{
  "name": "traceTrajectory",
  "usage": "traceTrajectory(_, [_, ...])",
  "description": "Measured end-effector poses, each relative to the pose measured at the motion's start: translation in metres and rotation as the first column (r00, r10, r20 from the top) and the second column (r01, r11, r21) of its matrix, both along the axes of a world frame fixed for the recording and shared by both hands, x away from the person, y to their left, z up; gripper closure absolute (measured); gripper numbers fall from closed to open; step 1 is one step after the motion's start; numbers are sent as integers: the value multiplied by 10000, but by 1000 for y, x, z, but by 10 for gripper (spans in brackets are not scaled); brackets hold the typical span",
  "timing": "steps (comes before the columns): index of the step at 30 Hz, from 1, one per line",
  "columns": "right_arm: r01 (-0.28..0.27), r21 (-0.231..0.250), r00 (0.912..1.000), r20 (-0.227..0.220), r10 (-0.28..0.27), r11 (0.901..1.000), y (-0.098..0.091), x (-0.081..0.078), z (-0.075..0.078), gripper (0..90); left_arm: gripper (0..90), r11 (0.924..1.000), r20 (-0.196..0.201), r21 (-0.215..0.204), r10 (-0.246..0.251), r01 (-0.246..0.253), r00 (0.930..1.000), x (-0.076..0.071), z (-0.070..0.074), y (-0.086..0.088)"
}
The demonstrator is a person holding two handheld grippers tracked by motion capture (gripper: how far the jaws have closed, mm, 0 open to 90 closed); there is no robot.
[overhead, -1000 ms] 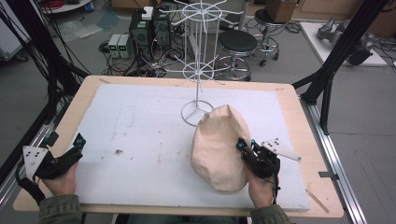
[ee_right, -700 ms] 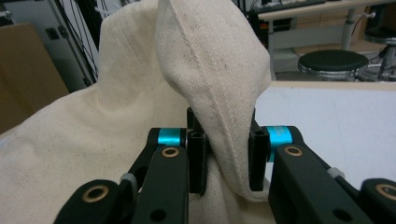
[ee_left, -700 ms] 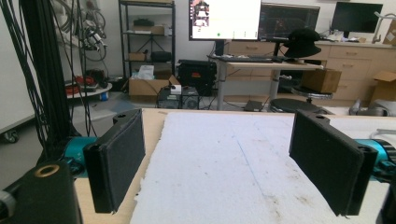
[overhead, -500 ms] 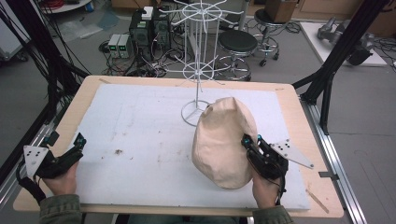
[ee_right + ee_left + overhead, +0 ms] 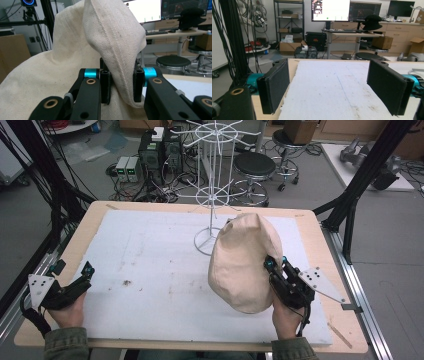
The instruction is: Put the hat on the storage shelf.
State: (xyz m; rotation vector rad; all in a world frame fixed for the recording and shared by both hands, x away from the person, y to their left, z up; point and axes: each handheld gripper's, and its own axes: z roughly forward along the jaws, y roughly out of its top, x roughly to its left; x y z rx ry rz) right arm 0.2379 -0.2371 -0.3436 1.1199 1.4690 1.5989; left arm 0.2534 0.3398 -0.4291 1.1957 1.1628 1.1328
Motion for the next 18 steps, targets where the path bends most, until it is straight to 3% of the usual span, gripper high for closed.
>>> traceTrajectory(18, [-39, 119, 9932, 1167, 25, 9999, 8, 14, 40, 759, 185, 10000, -13, 19, -77, 77, 10000, 2, 0, -1])
